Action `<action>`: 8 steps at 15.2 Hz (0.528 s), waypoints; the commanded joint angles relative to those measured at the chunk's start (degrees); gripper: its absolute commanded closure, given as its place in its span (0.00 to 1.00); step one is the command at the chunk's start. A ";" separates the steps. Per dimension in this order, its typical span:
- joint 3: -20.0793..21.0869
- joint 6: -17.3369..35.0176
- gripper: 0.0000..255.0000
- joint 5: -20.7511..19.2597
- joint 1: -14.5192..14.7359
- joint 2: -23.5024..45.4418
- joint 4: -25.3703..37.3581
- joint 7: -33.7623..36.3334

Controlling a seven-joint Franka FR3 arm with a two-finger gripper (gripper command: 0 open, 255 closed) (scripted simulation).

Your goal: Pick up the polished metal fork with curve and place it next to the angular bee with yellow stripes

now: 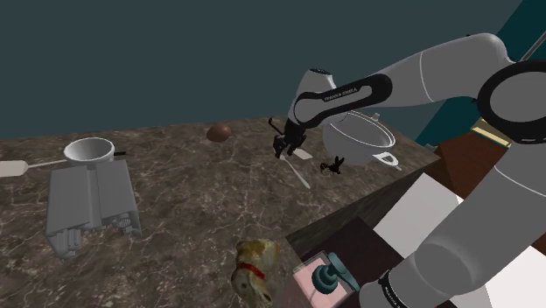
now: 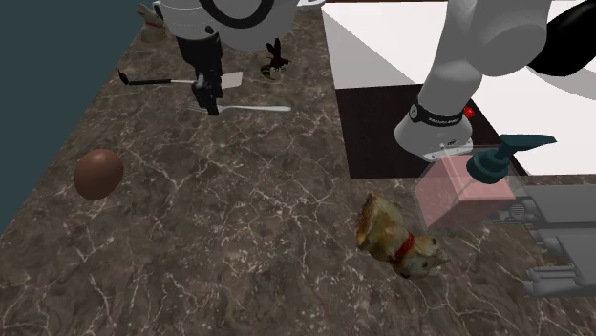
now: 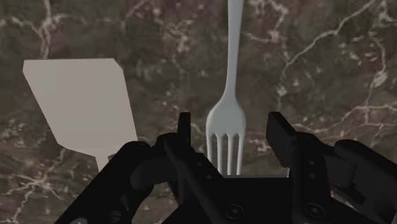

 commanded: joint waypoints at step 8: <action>0.09 -5.36 0.00 0.97 -0.19 -3.73 1.70 -0.68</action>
